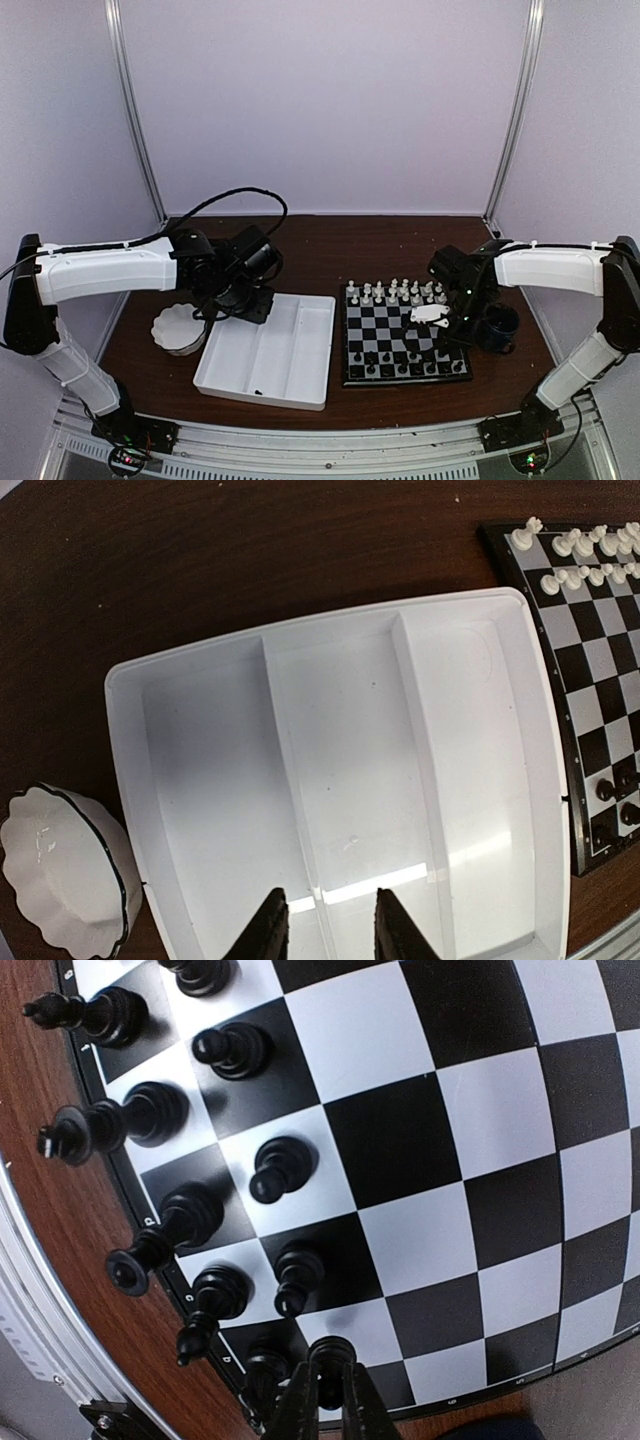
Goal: Set up the chess pieces on the board
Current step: Place the pawn at g7.
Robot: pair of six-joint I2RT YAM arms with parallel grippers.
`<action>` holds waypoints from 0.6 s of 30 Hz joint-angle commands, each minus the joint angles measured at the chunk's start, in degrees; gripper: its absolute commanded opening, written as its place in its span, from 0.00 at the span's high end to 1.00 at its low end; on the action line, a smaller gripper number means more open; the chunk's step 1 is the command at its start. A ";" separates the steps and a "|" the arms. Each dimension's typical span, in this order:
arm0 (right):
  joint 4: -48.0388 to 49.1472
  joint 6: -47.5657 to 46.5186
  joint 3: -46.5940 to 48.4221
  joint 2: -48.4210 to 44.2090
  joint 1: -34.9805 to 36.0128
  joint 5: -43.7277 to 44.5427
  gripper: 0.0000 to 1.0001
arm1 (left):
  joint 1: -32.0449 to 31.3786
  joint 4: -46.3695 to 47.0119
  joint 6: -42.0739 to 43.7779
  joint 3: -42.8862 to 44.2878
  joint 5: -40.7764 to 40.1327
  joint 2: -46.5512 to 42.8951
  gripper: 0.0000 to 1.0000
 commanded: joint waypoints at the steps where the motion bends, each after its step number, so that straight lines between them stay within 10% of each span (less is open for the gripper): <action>1: 1.57 0.10 -0.50 1.48 0.27 1.56 0.92 | -0.23 1.32 0.47 0.77 0.16 -0.24 0.69; 18: -5.07 0.59 2.65 -4.56 -0.31 -1.93 0.76 | -0.66 1.67 5.11 -2.39 5.22 0.26 0.69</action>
